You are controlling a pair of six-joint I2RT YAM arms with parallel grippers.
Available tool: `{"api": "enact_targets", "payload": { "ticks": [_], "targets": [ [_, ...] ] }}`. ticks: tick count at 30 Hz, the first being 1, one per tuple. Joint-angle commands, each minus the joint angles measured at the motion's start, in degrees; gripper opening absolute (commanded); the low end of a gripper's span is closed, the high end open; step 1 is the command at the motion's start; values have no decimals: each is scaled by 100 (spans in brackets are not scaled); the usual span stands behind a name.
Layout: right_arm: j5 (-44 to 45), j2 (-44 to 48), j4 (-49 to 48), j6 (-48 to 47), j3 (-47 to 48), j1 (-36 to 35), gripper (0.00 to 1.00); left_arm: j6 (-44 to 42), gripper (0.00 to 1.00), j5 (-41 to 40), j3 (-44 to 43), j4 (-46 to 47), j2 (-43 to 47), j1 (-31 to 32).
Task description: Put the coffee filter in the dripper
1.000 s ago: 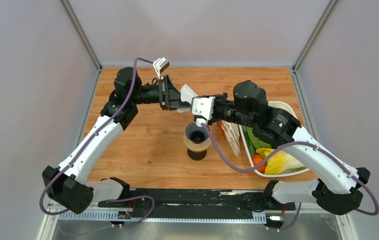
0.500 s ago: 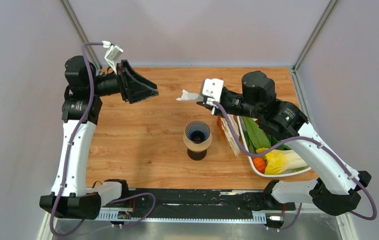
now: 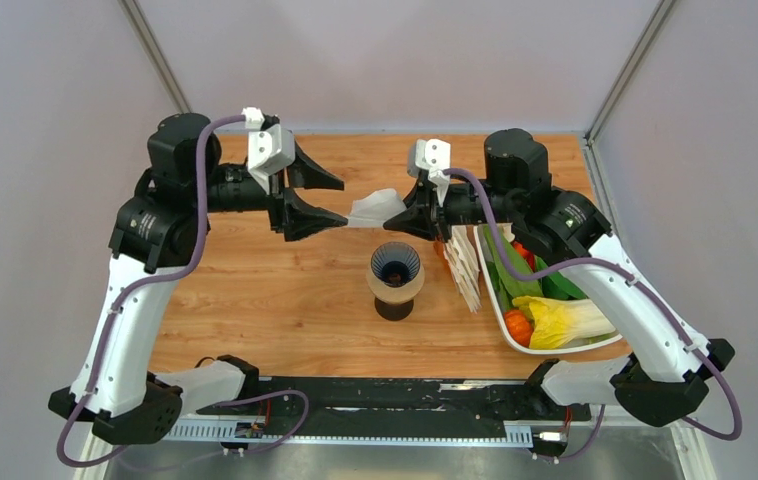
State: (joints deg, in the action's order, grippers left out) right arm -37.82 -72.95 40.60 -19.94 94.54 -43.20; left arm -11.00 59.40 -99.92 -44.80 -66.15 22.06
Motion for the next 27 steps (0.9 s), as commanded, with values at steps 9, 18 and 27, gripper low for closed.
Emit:
{"api": "enact_targets", "payload": {
  "ticks": [9,18,27],
  "targets": [
    [-822,-99,47,199,190,9,13,-601,70,-738,-249,-456,-478,917],
    [-789,-21,97,168,232,18,17,-15,2,-456,169,334,-297,1041],
    [-424,-195,-203,634,890,13,31,-81,0,-406,402,296,-226,1037]
  ]
}}
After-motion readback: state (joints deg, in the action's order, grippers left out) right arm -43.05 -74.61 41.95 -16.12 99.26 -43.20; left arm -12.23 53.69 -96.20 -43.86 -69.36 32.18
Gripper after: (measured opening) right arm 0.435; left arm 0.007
